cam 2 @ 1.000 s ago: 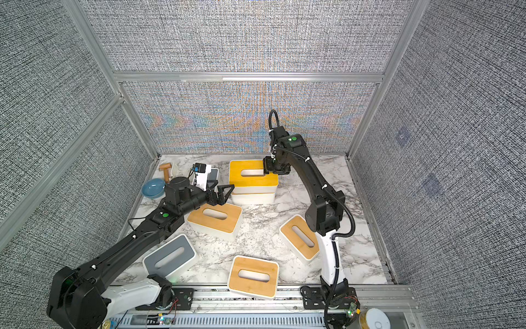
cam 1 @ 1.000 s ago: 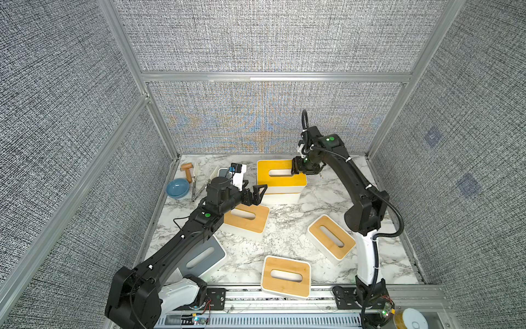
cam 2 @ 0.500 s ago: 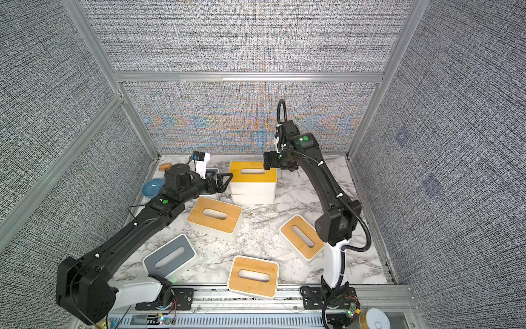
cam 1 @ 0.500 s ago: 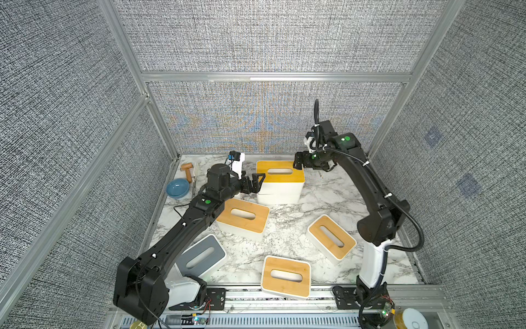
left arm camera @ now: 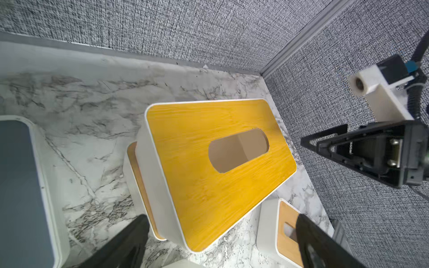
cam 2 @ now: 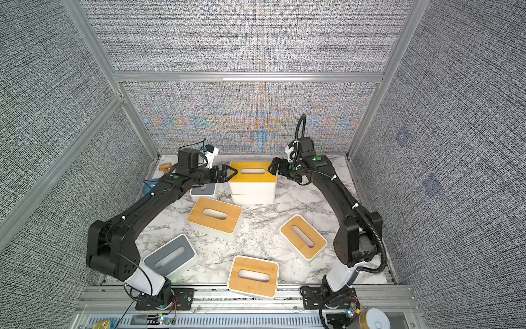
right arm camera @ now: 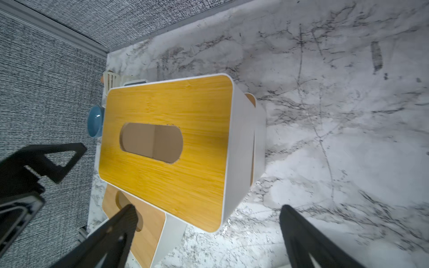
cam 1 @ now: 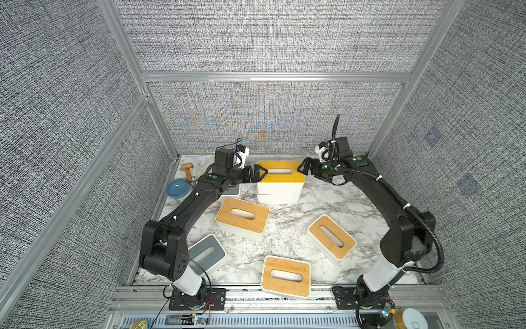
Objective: Stack the tissue boxes
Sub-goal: Place the tissue box at the tissue box.
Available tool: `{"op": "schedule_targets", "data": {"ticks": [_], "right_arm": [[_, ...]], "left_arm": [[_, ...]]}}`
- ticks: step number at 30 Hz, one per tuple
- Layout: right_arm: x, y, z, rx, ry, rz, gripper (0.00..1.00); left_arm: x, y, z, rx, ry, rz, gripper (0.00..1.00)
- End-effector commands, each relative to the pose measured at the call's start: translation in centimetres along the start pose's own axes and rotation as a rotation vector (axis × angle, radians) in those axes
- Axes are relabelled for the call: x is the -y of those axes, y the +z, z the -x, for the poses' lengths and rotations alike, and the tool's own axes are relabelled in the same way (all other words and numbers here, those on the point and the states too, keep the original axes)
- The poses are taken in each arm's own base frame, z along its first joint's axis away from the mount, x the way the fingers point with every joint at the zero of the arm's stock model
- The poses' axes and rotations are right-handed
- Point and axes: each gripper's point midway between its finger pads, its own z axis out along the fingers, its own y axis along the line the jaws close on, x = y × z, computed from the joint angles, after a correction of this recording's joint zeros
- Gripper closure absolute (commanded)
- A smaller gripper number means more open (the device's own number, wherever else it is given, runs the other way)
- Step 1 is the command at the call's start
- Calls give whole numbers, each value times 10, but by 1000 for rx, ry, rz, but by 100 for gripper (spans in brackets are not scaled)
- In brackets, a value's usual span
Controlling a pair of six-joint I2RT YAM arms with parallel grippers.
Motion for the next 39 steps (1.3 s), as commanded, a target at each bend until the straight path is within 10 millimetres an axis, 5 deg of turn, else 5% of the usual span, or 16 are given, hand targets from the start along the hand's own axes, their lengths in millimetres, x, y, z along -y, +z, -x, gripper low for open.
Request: {"op": "schedule_targets", "data": {"ticks": [1,18,39], "right_arm": [[-17,6,12,30,29,97,1],[-31,29,14,-16,55,189,1],[-28,33,19,-14,56,189,1]], "left_arm": [[5,5,-4,-44,-29,-47,1],[-3,10,-11,-74,-55,-35,1],[5,12,-9,-69,-68,-89,0]]}}
